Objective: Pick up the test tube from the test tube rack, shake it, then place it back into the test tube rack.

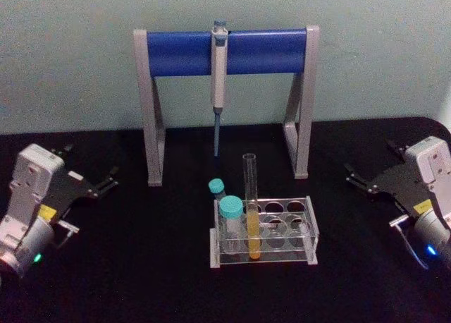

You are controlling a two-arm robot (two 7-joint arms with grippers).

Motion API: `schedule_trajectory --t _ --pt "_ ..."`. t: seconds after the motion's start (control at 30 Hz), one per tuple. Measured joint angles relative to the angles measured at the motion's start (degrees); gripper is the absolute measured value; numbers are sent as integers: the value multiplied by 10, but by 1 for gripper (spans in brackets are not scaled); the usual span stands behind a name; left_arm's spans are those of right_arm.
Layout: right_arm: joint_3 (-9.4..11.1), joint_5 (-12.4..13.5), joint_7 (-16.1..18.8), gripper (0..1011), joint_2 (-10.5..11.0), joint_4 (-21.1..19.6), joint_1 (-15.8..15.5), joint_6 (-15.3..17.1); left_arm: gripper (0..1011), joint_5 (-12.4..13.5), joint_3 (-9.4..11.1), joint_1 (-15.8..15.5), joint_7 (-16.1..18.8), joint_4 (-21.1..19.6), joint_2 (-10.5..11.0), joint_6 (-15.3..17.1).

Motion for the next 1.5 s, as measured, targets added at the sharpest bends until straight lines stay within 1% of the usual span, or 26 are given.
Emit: schedule_trajectory --t 1.5 --pt "0 0 0 1000 0 0 0 0 1001 0 0 0 0 0 0 0"
